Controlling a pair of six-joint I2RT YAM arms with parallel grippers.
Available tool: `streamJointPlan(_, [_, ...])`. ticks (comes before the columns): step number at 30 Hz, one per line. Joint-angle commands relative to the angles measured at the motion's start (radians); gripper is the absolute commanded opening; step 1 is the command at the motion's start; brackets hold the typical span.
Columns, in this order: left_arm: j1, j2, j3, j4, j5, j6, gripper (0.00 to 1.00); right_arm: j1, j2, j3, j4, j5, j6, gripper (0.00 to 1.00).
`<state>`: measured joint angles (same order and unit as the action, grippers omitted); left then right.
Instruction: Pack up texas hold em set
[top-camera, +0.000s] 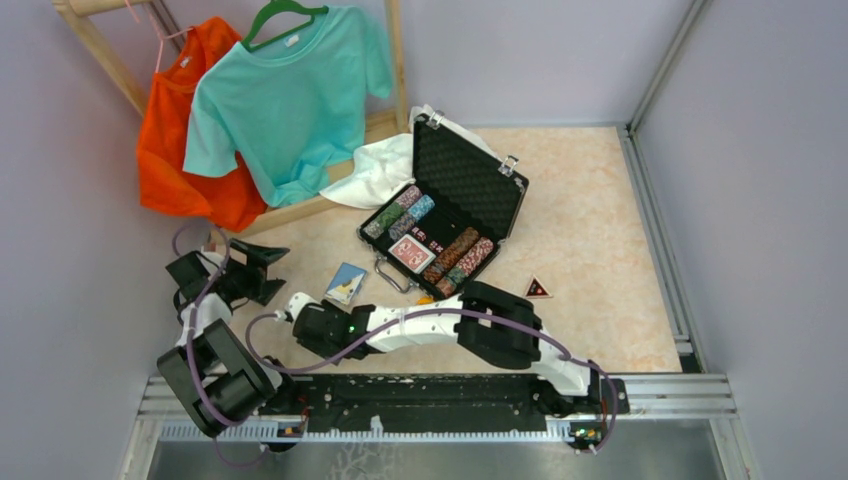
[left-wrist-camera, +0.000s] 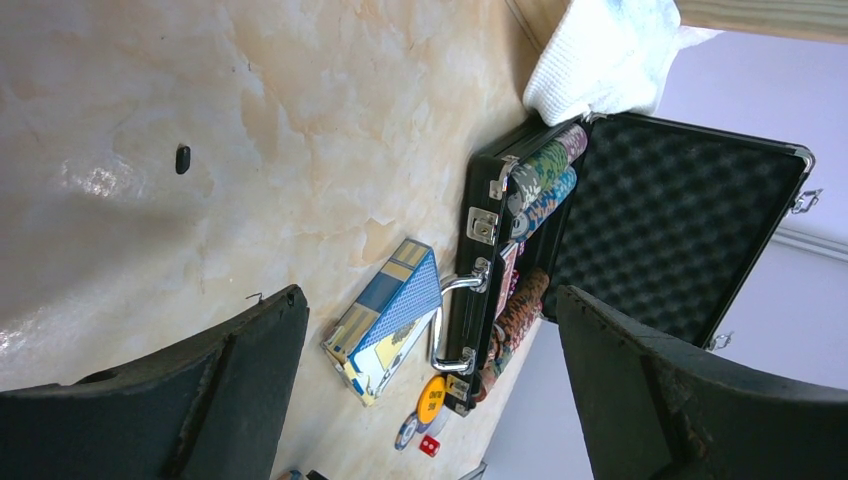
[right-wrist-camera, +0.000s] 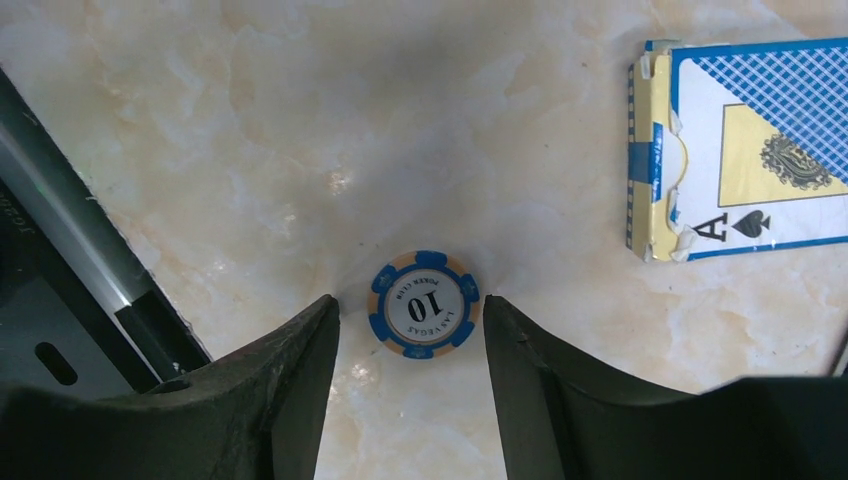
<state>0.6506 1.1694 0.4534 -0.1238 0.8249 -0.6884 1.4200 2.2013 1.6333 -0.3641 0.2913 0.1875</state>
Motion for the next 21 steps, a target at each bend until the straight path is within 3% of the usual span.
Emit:
streamJointPlan(1, [0.010,0.004,-0.014,0.031,0.029,-0.004,0.99,0.020,0.038,0.031,-0.026,0.021,0.009,0.55])
streamJointPlan(21, [0.014,0.029,-0.025,0.068,0.080,-0.019,0.98,-0.019,-0.018,-0.073,0.016,-0.026,0.047,0.56])
